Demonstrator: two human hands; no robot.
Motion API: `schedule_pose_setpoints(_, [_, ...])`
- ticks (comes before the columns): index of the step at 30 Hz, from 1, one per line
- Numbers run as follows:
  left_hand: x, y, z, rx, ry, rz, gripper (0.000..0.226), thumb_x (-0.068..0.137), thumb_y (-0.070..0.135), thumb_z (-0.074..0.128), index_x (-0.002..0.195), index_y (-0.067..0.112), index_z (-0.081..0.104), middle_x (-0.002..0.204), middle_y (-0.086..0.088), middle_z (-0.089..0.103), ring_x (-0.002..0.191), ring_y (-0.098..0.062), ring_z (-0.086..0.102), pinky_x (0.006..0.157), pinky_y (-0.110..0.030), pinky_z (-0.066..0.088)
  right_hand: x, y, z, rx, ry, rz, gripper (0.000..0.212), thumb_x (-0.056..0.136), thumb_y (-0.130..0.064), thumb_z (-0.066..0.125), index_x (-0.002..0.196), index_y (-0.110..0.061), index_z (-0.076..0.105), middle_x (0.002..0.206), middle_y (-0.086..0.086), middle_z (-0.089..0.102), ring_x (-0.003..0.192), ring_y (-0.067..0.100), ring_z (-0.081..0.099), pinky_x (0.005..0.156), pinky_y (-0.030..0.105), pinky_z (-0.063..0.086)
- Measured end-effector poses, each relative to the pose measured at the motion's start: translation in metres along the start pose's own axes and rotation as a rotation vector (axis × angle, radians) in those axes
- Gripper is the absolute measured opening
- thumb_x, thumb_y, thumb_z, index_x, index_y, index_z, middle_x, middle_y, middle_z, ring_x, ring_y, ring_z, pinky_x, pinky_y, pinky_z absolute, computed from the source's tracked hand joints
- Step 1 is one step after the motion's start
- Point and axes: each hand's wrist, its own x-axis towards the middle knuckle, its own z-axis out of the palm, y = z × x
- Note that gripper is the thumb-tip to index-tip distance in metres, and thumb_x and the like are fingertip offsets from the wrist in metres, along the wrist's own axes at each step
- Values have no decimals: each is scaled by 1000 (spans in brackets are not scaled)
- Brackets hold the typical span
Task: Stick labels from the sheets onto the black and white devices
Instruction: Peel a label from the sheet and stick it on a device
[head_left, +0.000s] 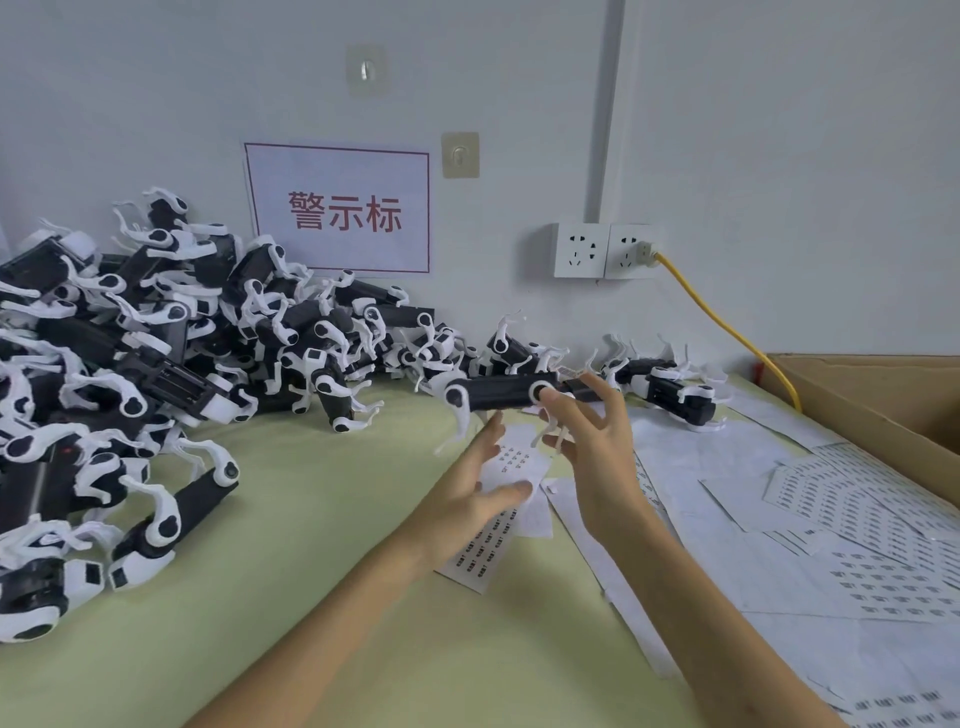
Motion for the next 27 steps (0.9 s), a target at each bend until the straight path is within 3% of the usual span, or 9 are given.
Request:
schedule_pose_setpoints(2, [2,-2,0,128,-33,-5,66,99,26,66,155,39,35,151,26,38,141,6,35,114,-22,31,3,0,-3,62,77,20,63,81,-37,85,134,-31,50,105,-4,76,92,11,71,93,40,56])
schedule_pose_setpoints(4, [4,-4,-4,155,13,-37,36,101,17,60,133,34,63,135,23,61,126,4,54,100,-20,40,8,-3,-9,168,131,57,60,85,-34,80,136,-24,51,106,-1,71,93,15,66,85,36,57])
schedule_pose_setpoints(6, [4,-1,-9,24,122,-137,23,101,16,55,110,24,75,110,12,77,105,-7,68,91,-27,43,10,-10,-16,273,136,122,56,88,-35,76,137,-18,53,113,4,63,97,16,62,78,30,53])
schedule_pose_setpoints(11, [5,10,-33,-568,191,-262,38,105,40,41,117,13,65,113,-9,77,100,-26,72,95,-42,44,9,-18,-23,366,-44,164,21,91,-31,70,107,-20,63,84,0,68,73,14,69,72,29,42])
schedule_pose_setpoints(16, [6,11,-29,-363,51,-182,54,100,55,43,124,14,68,117,-14,75,104,-26,71,106,-46,41,2,-17,-11,-50,-271,91,64,70,-45,76,125,-18,58,79,-6,72,74,8,66,81,34,41])
schedule_pose_setpoints(19, [5,10,-25,-381,-17,-167,45,91,54,62,112,16,74,111,-18,76,99,-33,73,104,-51,50,-4,-9,-7,-274,-294,46,75,60,-61,77,127,-33,58,96,-8,77,84,5,71,82,30,44])
schedule_pose_setpoints(22, [3,6,-21,-388,-8,-151,41,88,47,72,111,13,77,113,-18,75,100,-30,73,100,-45,54,-4,-9,-7,-286,-278,43,77,59,-65,77,127,-35,58,100,-14,77,91,2,72,82,29,46])
schedule_pose_setpoints(25, [3,4,-21,-494,20,-177,43,81,43,74,108,9,79,118,-19,74,105,-36,72,105,-49,50,-3,-8,-4,-273,-193,-16,55,72,-56,78,120,-35,63,103,-17,74,93,-11,66,80,24,46])
schedule_pose_setpoints(27, [4,5,-25,-558,63,-180,45,79,41,75,111,9,78,120,-17,74,108,-34,72,102,-46,52,1,-6,-6,-224,-36,-105,26,87,-38,76,110,-29,69,98,-14,75,91,-3,68,79,23,45])
